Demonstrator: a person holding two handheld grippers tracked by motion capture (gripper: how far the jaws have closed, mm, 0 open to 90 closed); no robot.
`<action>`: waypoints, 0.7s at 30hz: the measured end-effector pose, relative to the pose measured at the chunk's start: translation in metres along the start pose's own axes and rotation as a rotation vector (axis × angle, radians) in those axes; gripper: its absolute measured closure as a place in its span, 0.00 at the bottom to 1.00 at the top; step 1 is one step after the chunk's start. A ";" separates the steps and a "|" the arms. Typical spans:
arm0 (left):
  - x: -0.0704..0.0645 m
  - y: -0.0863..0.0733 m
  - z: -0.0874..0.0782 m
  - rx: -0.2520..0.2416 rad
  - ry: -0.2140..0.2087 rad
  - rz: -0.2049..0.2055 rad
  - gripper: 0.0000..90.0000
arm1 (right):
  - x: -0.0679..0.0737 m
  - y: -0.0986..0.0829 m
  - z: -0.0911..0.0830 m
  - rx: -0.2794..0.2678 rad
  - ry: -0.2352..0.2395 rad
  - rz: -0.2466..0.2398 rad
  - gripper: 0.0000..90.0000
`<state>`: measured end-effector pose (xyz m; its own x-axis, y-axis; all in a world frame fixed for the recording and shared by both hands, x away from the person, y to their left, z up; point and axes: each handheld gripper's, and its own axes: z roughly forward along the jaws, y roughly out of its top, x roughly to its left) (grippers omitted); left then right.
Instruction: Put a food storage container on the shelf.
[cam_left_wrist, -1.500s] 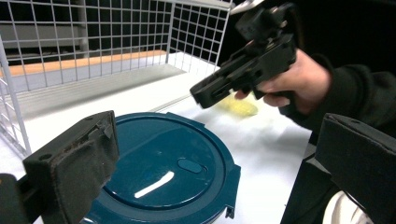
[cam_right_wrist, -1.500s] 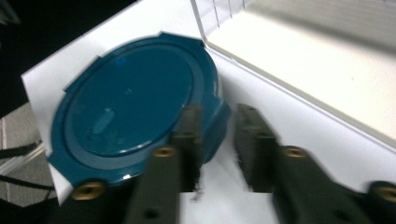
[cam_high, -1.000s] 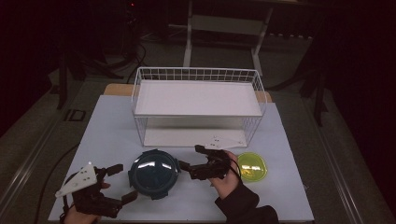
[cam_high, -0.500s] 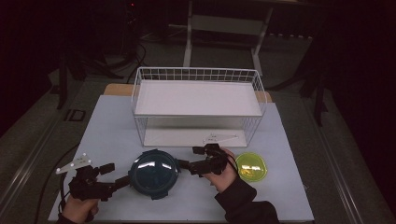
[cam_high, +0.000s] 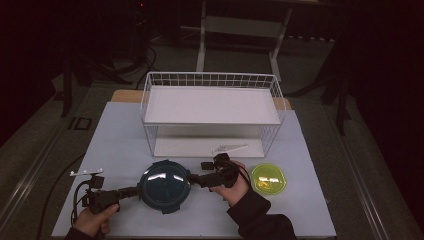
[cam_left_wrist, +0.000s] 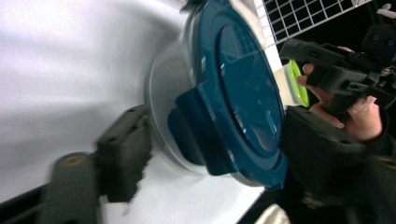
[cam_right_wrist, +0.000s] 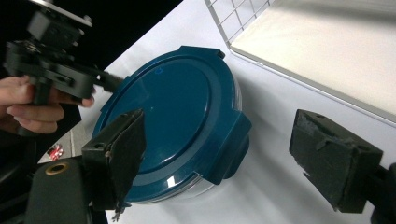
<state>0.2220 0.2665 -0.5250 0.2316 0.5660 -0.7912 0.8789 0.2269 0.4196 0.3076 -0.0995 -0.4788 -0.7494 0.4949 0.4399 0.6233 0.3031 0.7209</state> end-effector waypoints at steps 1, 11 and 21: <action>0.002 0.000 0.002 0.011 -0.013 -0.010 0.32 | 0.000 0.000 0.000 -0.001 0.000 -0.002 0.21; 0.014 0.001 0.014 0.049 -0.078 -0.082 0.55 | 0.000 0.000 -0.002 -0.001 -0.010 -0.002 0.23; 0.008 0.001 0.013 0.042 -0.086 0.001 0.59 | -0.009 -0.010 0.000 0.023 0.032 0.065 0.33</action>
<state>0.2304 0.2609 -0.5361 0.2660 0.4958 -0.8267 0.8949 0.1918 0.4030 0.3080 -0.1071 -0.4897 -0.7138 0.4882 0.5022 0.6754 0.2899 0.6781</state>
